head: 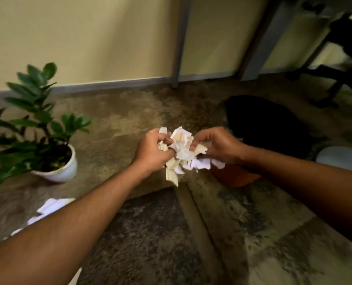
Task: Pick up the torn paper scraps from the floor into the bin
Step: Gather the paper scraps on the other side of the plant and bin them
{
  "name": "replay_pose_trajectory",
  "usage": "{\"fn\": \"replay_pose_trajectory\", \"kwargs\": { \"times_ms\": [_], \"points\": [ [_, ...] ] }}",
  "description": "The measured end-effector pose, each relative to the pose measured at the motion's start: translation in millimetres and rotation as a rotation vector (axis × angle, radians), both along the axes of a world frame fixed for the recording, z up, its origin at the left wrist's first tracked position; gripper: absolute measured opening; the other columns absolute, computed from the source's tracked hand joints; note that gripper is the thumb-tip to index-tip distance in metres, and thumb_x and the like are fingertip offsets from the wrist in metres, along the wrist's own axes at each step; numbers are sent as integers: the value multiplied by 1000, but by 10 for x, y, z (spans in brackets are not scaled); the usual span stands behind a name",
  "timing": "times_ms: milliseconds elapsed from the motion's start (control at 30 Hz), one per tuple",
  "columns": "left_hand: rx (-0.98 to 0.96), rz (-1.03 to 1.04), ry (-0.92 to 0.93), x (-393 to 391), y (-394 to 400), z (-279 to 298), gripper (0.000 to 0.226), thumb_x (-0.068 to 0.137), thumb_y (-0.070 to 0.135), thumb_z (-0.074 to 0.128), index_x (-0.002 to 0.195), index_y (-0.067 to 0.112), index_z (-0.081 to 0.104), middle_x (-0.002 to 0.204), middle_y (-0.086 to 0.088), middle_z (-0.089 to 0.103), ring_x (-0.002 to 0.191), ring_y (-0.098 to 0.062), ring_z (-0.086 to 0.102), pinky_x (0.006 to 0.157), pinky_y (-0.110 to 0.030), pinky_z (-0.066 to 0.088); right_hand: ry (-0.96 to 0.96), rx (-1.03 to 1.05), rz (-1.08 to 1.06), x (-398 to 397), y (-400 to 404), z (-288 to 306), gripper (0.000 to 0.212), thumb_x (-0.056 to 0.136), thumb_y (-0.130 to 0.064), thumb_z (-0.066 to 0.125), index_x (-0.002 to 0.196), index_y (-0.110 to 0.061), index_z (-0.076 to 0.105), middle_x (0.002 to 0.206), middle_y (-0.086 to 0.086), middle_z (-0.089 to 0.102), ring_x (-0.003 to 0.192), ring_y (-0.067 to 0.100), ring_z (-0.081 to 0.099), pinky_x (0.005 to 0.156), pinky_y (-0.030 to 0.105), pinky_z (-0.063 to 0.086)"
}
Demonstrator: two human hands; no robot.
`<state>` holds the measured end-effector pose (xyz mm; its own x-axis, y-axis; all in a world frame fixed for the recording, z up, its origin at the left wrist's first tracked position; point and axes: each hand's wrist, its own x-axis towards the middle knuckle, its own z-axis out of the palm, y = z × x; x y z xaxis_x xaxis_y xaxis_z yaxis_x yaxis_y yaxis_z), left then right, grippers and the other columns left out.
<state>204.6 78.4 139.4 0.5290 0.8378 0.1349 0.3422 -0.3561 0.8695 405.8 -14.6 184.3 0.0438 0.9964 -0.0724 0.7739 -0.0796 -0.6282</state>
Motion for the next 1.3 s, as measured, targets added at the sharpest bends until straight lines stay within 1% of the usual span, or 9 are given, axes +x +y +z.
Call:
{"fn": "replay_pose_trajectory", "kwargs": {
  "times_ms": [167,333,433,633,767,900,1067,1200,1300],
  "points": [
    [109,-78,-84,934,18,578,17,68,7,80,77,17,69,108,2,67,98,-11,61,81,-20,45,-14,123,-211,723,-247,513,29,76,-6,87,86,-32,77,89,-7,76,69,-5,69,62,13,50],
    [221,-199,-78,1681,-11,880,17,70,10,81,84,16,73,108,1,65,101,-11,60,82,-20,45,-10,205,-440,1330,-461,576,35,76,-4,85,76,-38,75,90,2,78,77,21,73,73,45,61],
    [288,-261,-5,2084,-101,851,21,75,16,78,96,17,75,107,-1,60,99,-14,57,77,-20,41,-47,222,-525,1612,-606,464,36,75,-3,85,77,-37,71,97,1,74,72,-5,67,70,24,59],
    [138,-391,277,2495,-345,605,33,88,15,66,121,7,63,126,-15,58,113,-29,58,86,-27,48,-204,139,-643,1832,-671,99,20,85,-7,73,90,-26,75,105,2,74,97,20,69,89,34,55],
    [8,-521,397,2458,-424,600,63,81,20,75,137,14,49,132,-7,52,112,-24,59,87,-34,56,-183,-21,-617,1787,-646,-15,40,86,-11,74,124,-23,69,133,8,65,123,29,60,106,42,48],
    [-48,-570,349,2421,-441,685,41,79,18,77,117,21,60,106,2,58,82,-13,63,73,-36,61,-212,-83,-632,1765,-647,-60,44,91,-12,70,133,-25,64,134,6,64,120,31,61,102,43,51],
    [-49,-551,323,2407,-328,731,54,85,3,54,135,22,53,120,-3,58,82,-17,64,48,-23,47,-183,42,-715,1753,-563,-53,28,93,-4,63,110,-23,74,116,2,73,109,21,66,91,30,50],
    [57,-473,207,2328,-231,706,45,87,-1,46,122,21,64,121,-1,63,88,-13,65,57,-16,48,-194,110,-678,1560,-422,-29,21,93,-11,65,100,-26,78,111,-1,75,103,19,67,91,36,55],
    [134,-357,75,2154,-174,667,32,88,0,52,103,20,72,103,7,67,82,-2,61,59,-5,43,-228,175,-609,1327,-283,52,17,92,-16,64,91,-28,75,96,-1,74,89,18,67,74,34,53]
  ]
}}
